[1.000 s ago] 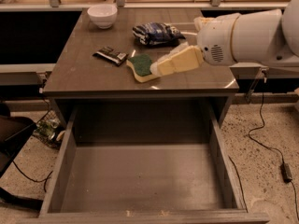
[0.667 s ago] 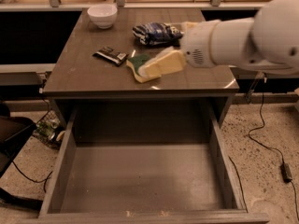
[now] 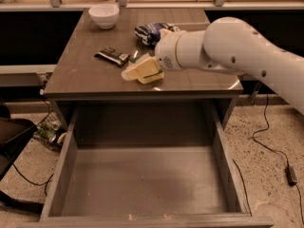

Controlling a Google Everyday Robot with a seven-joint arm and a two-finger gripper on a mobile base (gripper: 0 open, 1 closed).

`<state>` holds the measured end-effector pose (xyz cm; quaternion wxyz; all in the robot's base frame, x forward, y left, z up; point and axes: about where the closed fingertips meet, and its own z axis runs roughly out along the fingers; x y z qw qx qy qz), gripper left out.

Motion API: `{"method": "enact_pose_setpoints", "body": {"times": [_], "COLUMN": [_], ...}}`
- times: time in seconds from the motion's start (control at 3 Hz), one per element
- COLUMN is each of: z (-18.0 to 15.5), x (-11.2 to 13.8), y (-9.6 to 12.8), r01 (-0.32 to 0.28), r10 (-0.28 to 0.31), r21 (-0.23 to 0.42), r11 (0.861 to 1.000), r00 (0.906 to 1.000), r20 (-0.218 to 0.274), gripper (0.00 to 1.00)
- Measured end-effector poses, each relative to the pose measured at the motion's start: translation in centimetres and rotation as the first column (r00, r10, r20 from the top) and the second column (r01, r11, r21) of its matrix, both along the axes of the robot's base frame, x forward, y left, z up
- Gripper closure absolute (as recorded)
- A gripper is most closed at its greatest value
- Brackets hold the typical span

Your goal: Place sponge into top drawer

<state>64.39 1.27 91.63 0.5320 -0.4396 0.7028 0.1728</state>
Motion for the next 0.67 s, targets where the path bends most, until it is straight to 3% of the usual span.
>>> {"method": "enact_pose_setpoints", "body": {"times": [0.33, 0.67], "z": [-2.5, -5.1], "x": [2.1, 3.3], "y": [1.1, 0.6], "r01": [-0.003, 0.017], "r10": [0.003, -0.015], "r21": [0.005, 0.026], "r11": [1.000, 0.999], "r00": [0.9996, 0.9973], "r20": [-0.028, -0.071], "gripper": [0.00, 0.00]}}
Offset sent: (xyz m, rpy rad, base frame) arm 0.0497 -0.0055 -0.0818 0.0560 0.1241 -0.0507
